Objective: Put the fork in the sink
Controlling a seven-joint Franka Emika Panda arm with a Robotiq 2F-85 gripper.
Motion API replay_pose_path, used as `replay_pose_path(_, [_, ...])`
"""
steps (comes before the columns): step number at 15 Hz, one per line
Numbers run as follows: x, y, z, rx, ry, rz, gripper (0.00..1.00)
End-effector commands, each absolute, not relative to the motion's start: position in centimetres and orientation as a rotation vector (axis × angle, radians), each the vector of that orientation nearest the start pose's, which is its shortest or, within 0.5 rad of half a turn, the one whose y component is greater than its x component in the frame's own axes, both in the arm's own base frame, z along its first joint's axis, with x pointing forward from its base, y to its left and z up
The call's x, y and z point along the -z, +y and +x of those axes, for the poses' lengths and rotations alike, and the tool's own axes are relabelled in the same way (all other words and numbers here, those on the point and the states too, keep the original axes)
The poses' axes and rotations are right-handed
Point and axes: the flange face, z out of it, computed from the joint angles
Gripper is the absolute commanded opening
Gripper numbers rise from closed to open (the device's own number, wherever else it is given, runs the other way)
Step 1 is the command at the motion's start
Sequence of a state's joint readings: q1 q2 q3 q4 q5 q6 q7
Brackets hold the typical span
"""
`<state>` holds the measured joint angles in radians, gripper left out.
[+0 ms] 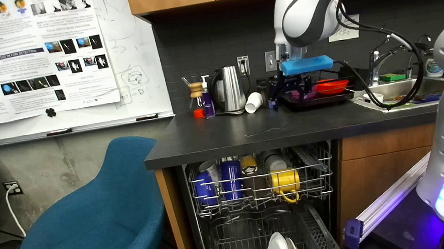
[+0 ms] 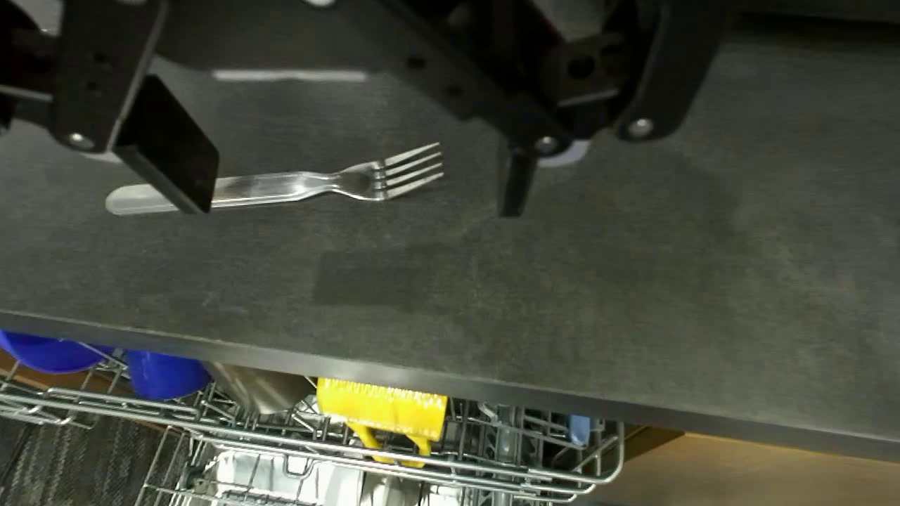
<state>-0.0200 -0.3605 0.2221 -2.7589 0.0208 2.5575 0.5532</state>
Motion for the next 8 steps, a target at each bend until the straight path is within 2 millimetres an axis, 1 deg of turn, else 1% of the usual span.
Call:
replay_pose_path(1, [-32.2, 6.8, 39.0, 0.264, 0.670, -3.077, 1.00])
replay_pose_path(5, [-30.7, 6.5, 40.0, 0.223, 0.728, -3.028, 1.00])
replay_pose_path(8, [-30.1, 5.7, 41.0, 0.231, 0.770, -3.009, 1.00])
